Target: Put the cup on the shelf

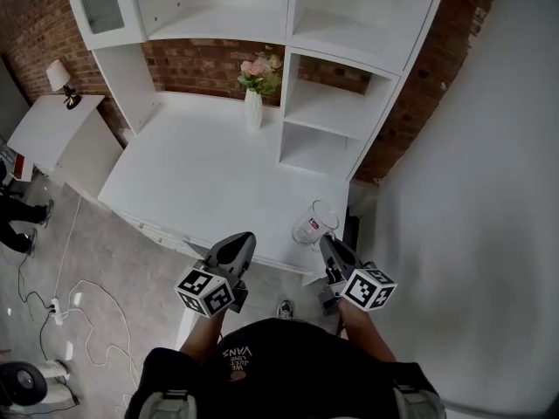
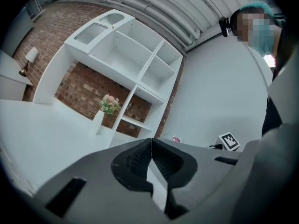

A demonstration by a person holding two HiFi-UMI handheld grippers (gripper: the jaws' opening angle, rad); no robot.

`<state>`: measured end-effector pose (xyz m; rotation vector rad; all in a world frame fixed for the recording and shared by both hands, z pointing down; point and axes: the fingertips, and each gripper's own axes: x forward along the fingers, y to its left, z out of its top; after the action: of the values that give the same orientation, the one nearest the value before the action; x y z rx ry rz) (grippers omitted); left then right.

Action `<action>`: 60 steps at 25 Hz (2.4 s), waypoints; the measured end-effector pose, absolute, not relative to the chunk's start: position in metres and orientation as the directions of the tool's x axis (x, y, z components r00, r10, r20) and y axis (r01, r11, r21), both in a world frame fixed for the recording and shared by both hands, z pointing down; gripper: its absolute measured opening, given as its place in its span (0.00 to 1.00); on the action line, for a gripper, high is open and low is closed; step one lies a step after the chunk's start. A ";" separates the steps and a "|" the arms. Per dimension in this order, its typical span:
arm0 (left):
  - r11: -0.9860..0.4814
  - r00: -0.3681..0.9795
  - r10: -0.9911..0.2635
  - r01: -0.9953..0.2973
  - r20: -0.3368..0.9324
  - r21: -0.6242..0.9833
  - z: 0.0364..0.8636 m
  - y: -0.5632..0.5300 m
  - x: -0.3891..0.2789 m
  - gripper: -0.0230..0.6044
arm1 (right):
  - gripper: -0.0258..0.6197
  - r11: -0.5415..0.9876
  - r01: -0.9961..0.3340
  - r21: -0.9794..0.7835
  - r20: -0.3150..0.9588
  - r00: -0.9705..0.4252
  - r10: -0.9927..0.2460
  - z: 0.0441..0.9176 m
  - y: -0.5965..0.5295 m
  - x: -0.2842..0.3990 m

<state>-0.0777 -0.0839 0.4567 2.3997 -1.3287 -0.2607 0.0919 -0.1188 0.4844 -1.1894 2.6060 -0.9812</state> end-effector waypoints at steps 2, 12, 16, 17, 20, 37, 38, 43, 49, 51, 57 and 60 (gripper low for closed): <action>-0.463 0.518 -0.855 -0.783 0.023 0.416 0.456 -0.095 -0.072 0.05 | 0.09 0.493 -0.631 -0.599 0.159 -0.698 -0.698 0.485 -0.134 0.097; -0.392 0.452 -0.891 -0.816 0.044 0.425 0.471 -0.127 -0.049 0.05 | 0.09 0.545 -0.607 -0.579 0.170 -0.743 -0.647 0.496 -0.192 0.117; -0.380 0.446 -0.893 -0.818 0.061 0.432 0.479 -0.137 -0.047 0.05 | 0.09 0.541 -0.605 -0.585 0.172 -0.744 -0.646 0.501 -0.207 0.117; -0.379 0.447 -0.893 -0.817 0.061 0.435 0.480 -0.141 -0.048 0.05 | 0.09 0.539 -0.606 -0.585 0.174 -0.743 -0.646 0.503 -0.211 0.117; -0.391 0.459 -0.886 -0.811 0.059 0.434 0.482 -0.153 -0.049 0.05 | 0.09 0.530 -0.613 -0.586 0.185 -0.737 -0.650 0.510 -0.225 0.115; -0.480 0.561 -0.823 -0.770 0.088 0.420 0.487 -0.243 -0.085 0.05 | 0.09 0.411 -0.698 -0.586 0.261 -0.643 -0.720 0.561 -0.323 0.089; -0.480 0.563 -0.822 -0.769 0.091 0.421 0.488 -0.247 -0.087 0.05 | 0.09 0.404 -0.705 -0.583 0.267 -0.636 -0.724 0.565 -0.330 0.088; -0.482 0.569 -0.816 -0.768 0.104 0.421 0.491 -0.262 -0.095 0.05 | 0.09 0.371 -0.732 -0.571 0.287 -0.602 -0.745 0.581 -0.362 0.086; -0.473 0.566 -0.816 -0.773 0.122 0.422 0.498 -0.273 -0.104 0.05 | 0.09 0.337 -0.765 -0.550 0.315 -0.563 -0.764 0.602 -0.396 0.088; -0.470 0.564 -0.816 -0.775 0.128 0.423 0.500 -0.276 -0.107 0.05 | 0.09 0.323 -0.778 -0.539 0.327 -0.546 -0.771 0.609 -0.406 0.090; -0.464 0.562 -0.815 -0.778 0.141 0.423 0.503 -0.279 -0.111 0.05 | 0.09 0.320 -0.814 -0.484 0.357 -0.518 -0.777 0.623 -0.428 0.086; -0.468 0.569 -0.809 -0.777 0.149 0.421 0.506 -0.280 -0.110 0.05 | 0.09 0.327 -0.831 -0.450 0.366 -0.506 -0.781 0.630 -0.437 0.084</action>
<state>-0.1096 -0.2802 0.5059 2.3595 -1.2763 -0.0981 0.0836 -0.4367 0.6300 -1.5986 2.6245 -0.9741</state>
